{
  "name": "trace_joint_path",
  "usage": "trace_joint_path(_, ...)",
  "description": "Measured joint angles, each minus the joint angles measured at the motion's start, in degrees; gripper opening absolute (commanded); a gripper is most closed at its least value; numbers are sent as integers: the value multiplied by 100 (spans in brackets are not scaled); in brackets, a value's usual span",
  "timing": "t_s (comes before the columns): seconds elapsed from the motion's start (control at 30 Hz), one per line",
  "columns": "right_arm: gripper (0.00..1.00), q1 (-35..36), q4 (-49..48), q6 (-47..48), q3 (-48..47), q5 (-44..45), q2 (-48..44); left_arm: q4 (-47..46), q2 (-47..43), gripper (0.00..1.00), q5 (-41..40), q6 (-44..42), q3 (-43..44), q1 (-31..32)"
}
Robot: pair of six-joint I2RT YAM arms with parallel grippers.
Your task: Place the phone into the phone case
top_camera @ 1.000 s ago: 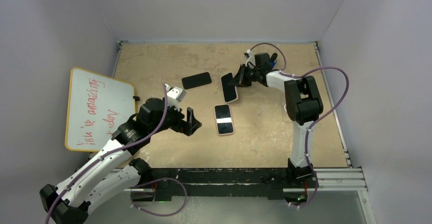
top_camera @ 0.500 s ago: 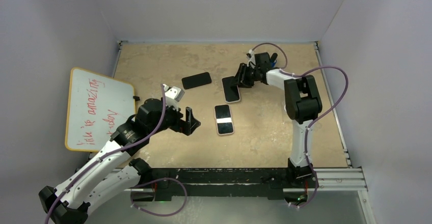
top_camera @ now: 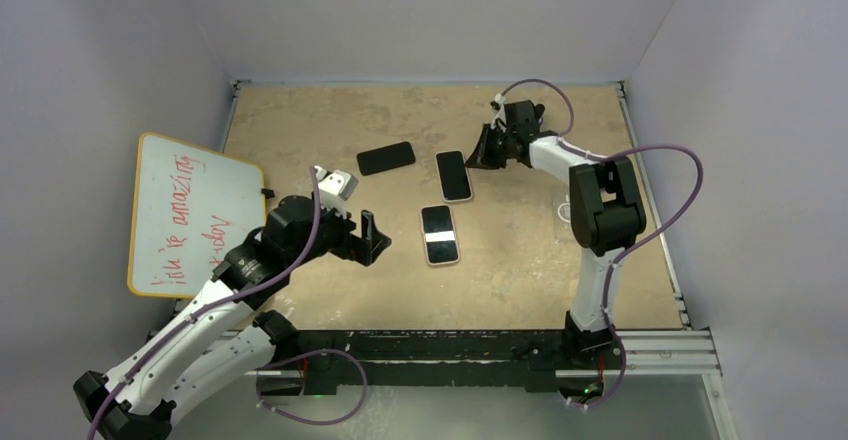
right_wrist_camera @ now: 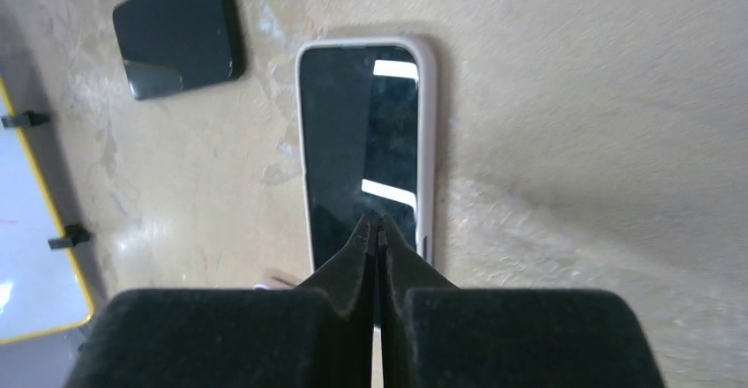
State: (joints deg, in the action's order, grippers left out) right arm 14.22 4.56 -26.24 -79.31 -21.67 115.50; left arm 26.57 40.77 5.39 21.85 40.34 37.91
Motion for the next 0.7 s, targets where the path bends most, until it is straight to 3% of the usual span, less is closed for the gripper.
trace_joint_path(0.3,0,476,-389,-284,511,-643,-37,17,-52,96,-105,0,0,0)
trace_joint_path(0.7,0,688,-879,-348,957,-442,-28,79,-7,96,-197,2,0,0)
